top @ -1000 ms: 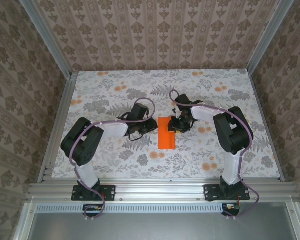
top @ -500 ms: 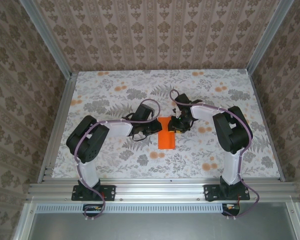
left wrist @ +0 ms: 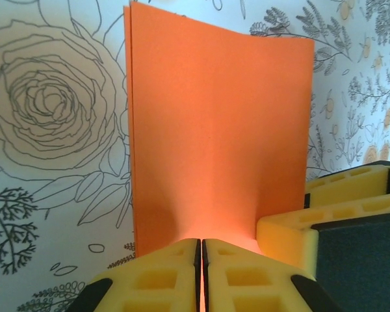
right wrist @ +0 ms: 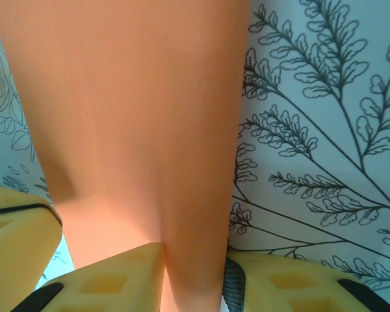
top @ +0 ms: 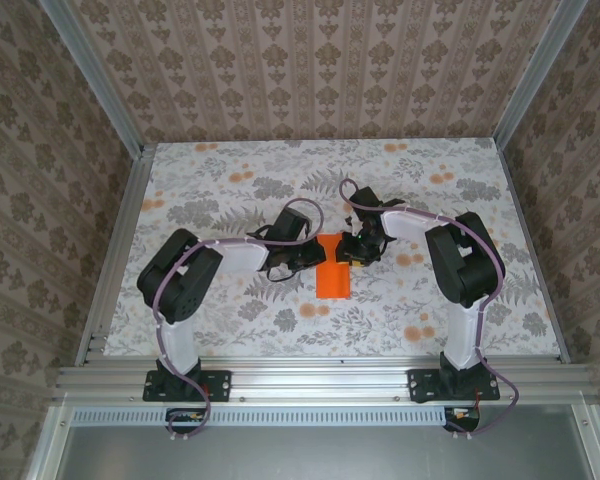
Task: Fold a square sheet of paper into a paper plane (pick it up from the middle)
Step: Hold the square sheet of paper at the center of the table, then first fold the square sheet of paper in half at the center of the table.
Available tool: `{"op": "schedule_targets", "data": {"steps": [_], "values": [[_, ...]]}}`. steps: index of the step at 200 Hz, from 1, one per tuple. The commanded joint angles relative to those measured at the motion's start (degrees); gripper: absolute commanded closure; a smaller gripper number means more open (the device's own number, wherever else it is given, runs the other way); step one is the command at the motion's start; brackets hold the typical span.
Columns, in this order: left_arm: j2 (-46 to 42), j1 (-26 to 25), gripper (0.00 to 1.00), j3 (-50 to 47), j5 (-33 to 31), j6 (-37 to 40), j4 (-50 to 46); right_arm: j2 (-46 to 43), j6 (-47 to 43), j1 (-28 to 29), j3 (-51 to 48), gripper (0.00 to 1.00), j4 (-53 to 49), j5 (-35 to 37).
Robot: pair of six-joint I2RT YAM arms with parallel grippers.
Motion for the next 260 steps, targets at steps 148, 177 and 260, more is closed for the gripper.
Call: {"op": "schedule_targets", "data": {"steps": [148, 177, 260], "values": [[5.26, -1.18, 0.92, 3.57, -4.76, 3.54, -15.45, -7.21, 1.02, -0.72, -6.35, 0.48, 4.65, 5.76], [5.74, -1.28, 0.92, 3.79, -4.74, 3.78, -15.32, -12.15, 1.42, -0.73, -8.51, 0.57, 7.26, 4.53], [6.63, -1.37, 0.92, 3.96, -4.83, 3.86, -15.32, -11.83, 3.49, 1.17, -11.9, 0.77, 16.51, -6.35]]}}
